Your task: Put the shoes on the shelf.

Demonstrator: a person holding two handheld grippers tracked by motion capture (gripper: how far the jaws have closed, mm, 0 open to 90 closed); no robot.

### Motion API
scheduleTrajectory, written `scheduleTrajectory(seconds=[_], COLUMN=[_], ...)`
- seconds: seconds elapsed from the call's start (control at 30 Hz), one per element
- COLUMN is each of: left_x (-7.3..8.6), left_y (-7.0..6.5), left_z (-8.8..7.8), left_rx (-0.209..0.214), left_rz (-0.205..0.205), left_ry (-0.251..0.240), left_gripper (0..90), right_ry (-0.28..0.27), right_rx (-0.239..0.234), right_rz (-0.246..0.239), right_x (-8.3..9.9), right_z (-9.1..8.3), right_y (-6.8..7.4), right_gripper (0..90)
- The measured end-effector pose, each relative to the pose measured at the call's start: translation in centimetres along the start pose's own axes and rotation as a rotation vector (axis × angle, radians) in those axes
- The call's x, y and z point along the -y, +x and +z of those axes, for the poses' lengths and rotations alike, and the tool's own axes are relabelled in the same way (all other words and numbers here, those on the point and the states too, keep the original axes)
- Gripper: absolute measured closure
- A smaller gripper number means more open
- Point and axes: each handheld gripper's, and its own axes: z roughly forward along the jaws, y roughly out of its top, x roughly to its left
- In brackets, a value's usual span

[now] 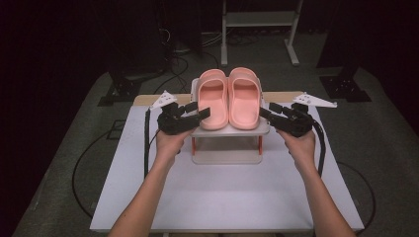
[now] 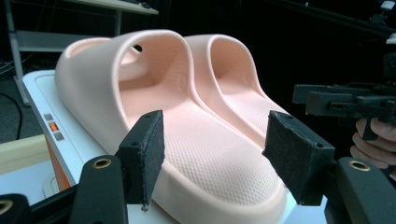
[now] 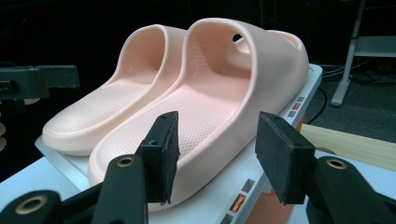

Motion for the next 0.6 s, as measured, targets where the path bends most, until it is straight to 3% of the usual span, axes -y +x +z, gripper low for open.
scheduleTrajectory(seconds=[0.6], left_x=[1.2], left_y=[-1.0], left_z=[-1.3], left_rx=[0.028], left_rz=[-0.014], left_ry=[-0.026], left_gripper=[35.4], right_ry=[-0.007], right_rx=[-0.027], right_rz=[-0.020], right_x=[0.8], right_z=[-1.0], right_y=[1.6], right_gripper=[46.1])
